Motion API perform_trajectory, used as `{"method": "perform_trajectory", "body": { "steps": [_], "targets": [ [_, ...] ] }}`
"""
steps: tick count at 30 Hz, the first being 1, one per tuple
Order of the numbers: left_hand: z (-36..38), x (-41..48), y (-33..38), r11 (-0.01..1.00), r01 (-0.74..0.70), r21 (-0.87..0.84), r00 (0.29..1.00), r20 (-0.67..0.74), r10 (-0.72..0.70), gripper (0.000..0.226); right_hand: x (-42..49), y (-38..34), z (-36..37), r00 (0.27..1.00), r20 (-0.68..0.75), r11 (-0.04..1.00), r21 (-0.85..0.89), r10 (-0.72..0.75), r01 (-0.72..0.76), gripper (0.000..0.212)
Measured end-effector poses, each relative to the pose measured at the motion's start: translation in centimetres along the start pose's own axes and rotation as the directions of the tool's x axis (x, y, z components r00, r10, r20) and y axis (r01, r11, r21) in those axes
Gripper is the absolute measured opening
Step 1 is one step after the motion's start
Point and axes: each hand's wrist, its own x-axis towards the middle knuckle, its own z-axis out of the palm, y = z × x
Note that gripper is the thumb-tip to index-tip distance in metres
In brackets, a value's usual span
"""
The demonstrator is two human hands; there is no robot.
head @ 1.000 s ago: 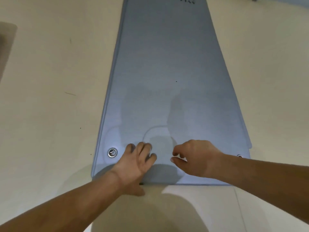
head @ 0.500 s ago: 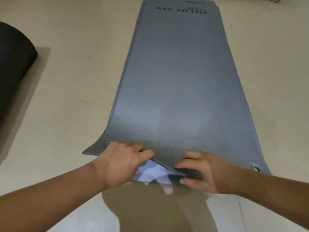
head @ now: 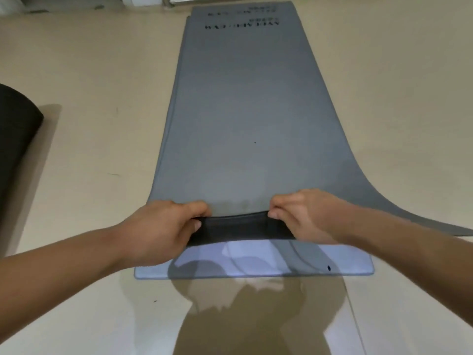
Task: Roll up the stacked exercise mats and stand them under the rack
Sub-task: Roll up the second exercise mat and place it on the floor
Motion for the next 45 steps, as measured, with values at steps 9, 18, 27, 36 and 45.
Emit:
{"method": "perform_trajectory", "body": {
  "steps": [9, 18, 27, 36, 45],
  "targets": [
    [-3.6, 3.0, 1.1, 0.959, 0.183, -0.218, 0.893, 0.445, -0.069, 0.015, 1.4, -0.5, -1.2, 0.954, 0.294, 0.999, -0.016, 0.053, -0.051, 0.033],
    [0.9, 5.7, 6.7, 0.88, -0.183, 0.439, 0.966, -0.086, 0.244, 0.065, 8.5, 2.3, 0.5, 0.984, -0.064, 0.952, -0.252, 0.164, -0.175, 0.036],
    [7.8, 7.1, 4.4, 0.924, -0.087, 0.373, 0.996, 0.052, 0.073, 0.12, 7.9, 1.1, 1.3, 0.927, -0.374, 0.947, -0.291, 0.018, -0.135, 0.043],
    [6.5, 9.8, 0.7, 0.976, -0.159, 0.15, 0.982, 0.129, 0.14, 0.126, 3.3, 2.0, 3.0, 0.961, 0.067, 0.888, -0.404, 0.267, -0.219, 0.119],
    [8.6, 7.9, 2.3, 0.885, -0.035, 0.465, 0.998, 0.064, 0.005, 0.125, 5.6, 4.8, 3.1, 0.945, 0.239, 0.965, -0.188, 0.225, -0.182, 0.128]
  ]
}}
